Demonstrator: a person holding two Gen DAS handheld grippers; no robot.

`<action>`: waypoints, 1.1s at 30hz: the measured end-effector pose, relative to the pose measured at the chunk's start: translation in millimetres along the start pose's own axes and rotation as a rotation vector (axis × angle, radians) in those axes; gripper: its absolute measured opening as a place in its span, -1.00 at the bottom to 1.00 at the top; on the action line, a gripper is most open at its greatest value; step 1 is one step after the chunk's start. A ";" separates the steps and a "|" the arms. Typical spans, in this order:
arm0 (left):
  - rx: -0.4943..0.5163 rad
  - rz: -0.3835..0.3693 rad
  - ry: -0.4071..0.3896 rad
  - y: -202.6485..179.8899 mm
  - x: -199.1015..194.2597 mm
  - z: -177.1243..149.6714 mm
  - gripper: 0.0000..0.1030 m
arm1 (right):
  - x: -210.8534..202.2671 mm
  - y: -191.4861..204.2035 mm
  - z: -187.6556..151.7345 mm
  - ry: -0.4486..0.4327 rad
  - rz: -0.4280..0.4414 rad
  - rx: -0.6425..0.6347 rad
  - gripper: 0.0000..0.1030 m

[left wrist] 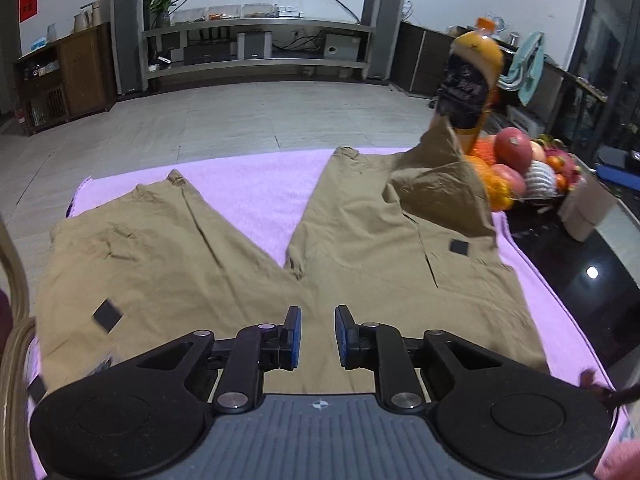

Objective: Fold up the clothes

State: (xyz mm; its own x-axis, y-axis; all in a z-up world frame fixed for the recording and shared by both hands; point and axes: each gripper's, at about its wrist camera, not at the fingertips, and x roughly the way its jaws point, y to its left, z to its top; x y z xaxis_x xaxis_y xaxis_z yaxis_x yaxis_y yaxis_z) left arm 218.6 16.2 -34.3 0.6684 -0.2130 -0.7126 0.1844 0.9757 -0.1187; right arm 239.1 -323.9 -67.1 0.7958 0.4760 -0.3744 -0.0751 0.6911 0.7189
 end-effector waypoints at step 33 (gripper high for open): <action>-0.161 -0.087 0.111 8.1 -50.3 -123.3 -0.74 | -13.3 -94.0 -70.7 0.141 -0.094 0.367 -0.40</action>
State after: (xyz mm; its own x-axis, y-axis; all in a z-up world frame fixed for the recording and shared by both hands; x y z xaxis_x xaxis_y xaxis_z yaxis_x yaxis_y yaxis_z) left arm 97.7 41.2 -84.6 0.5698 -0.2986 -0.7656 0.1149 0.9514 -0.2856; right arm 193.1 -356.8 -171.2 0.6971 0.5069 -0.5070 0.2339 0.5077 0.8292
